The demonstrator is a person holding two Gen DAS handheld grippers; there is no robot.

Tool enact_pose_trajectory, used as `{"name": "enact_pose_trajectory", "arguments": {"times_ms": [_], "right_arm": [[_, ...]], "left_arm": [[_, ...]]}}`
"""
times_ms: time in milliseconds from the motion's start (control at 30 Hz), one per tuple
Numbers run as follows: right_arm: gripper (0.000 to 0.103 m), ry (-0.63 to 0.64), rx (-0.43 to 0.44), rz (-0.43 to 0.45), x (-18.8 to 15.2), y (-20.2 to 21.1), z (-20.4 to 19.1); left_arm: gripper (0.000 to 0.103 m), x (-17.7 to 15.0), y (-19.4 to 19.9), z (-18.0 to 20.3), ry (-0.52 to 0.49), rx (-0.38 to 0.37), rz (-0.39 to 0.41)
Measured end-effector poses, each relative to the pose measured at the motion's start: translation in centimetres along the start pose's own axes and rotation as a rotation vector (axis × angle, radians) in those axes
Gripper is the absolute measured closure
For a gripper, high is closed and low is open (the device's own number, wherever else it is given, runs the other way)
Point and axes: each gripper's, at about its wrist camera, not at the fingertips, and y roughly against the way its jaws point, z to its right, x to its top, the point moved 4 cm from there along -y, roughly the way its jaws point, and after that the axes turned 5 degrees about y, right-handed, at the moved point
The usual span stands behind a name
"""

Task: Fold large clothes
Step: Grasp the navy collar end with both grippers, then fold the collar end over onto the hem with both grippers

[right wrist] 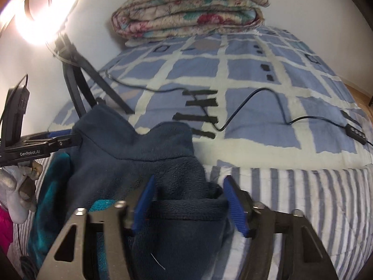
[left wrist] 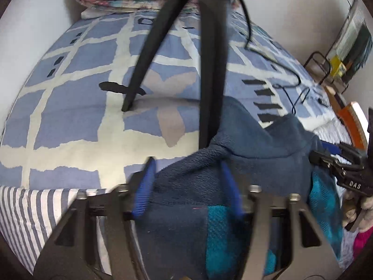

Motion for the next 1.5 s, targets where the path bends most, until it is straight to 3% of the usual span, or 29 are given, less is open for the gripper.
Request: {"name": "enact_pose_trajectory", "arguments": {"times_ms": [67, 100, 200, 267, 600, 900, 1200, 1333, 1500], "right_arm": [[0.061, -0.003, 0.003, -0.004, -0.1, -0.4, -0.2], [0.071, -0.007, 0.011, 0.000, -0.1, -0.4, -0.3], [0.092, -0.007, 0.013, 0.008, -0.1, -0.1, -0.7], [0.096, 0.016, -0.012, 0.015, -0.1, 0.5, -1.1], [0.098, 0.015, -0.010, 0.119, 0.8, 6.1, -2.3], [0.098, 0.034, 0.051, 0.206, 0.1, 13.3, -5.0], [0.098, 0.078, 0.092, 0.236, -5.9, 21.8, -8.4], [0.098, 0.086, 0.106, 0.229, -10.3, 25.9, -10.7], [0.098, 0.074, 0.116, 0.200, -16.0, 28.8, -13.2]], "left_arm": [[0.081, -0.3, -0.2, 0.6, -0.020, -0.010, -0.003], [0.090, -0.5, -0.2, 1.0, -0.033, -0.008, -0.002], [0.095, -0.8, 0.1, 2.3, -0.087, 0.033, 0.029], [0.096, -0.9, 0.7, 2.6, -0.090, 0.037, 0.053], [0.097, -0.8, 7.5, 3.6, -0.064, -0.030, 0.158], [0.097, -3.8, 15.4, 4.5, -0.051, -0.116, 0.213], [0.097, -11.2, 25.3, 7.0, -0.105, -0.137, 0.234], [0.097, -16.4, 30.0, 9.3, -0.153, -0.146, 0.240], [0.097, -22.8, 32.8, 10.2, -0.127, -0.165, 0.207]]}}
